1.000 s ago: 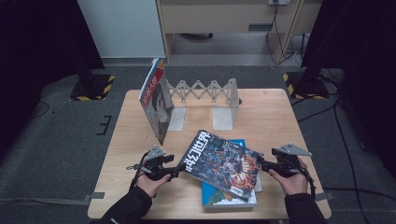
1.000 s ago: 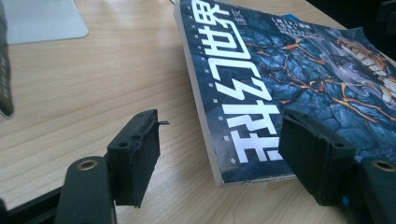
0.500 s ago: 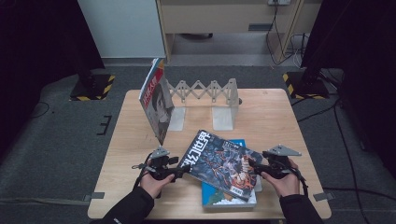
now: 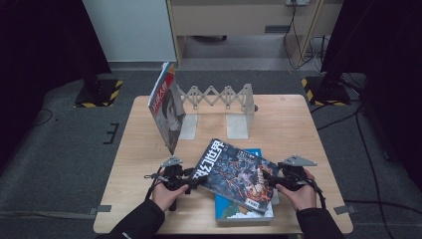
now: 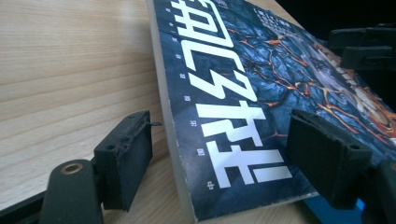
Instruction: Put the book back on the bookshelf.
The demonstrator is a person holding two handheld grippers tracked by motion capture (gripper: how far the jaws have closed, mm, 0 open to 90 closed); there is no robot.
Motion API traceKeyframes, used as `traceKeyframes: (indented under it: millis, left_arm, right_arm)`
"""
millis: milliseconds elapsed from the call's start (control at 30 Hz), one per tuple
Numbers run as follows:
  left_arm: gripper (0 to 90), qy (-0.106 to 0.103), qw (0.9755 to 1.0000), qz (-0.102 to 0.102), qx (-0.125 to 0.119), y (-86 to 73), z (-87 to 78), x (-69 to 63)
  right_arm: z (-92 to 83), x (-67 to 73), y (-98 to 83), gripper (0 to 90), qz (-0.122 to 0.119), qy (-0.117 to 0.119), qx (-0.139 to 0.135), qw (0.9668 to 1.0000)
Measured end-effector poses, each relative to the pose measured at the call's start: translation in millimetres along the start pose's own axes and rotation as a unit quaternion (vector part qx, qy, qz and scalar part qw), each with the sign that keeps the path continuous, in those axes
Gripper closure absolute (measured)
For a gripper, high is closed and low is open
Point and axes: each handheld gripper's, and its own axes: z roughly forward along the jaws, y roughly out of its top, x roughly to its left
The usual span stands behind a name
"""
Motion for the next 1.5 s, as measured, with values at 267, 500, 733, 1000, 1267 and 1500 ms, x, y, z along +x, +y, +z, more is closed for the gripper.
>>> traceKeyframes:
  millis: [267,500,733,1000,1267,1500]
  left_arm:
    - [22.2,-0.041,0.9987,-0.027,0.014,-1.1,7.0,1.8]
    - [30.5,-0.045,0.9984,-0.022,0.026,3.2,3.3,-1.8]
    - [45.9,-0.067,0.9969,-0.040,0.000,14.3,-13.4,-7.9]
    - [46.3,-0.096,0.9945,-0.040,0.012,16.0,-6.4,-17.4]
    - [56.0,-0.101,0.9915,-0.079,0.022,20.0,-7.3,-14.5]
    - [59.6,-0.093,0.9921,-0.081,0.021,29.0,-11.5,-21.7]
  right_arm:
    - [0.9,-0.2,-0.6,27.2,0.004,0.002,0.000,1.0000]
    - [1.4,-0.8,-1.7,27.0,0.008,0.005,-0.002,1.0000]
    - [2.5,0.1,-2.7,27.6,0.009,0.005,-0.008,0.9999]
    - [2.9,0.3,-3.5,27.9,0.010,0.007,-0.010,0.9999]
    - [3.5,0.5,-3.8,27.8,0.012,0.009,-0.013,0.9998]
    - [2.2,-2.0,-3.0,27.8,0.010,0.010,-0.011,0.9998]
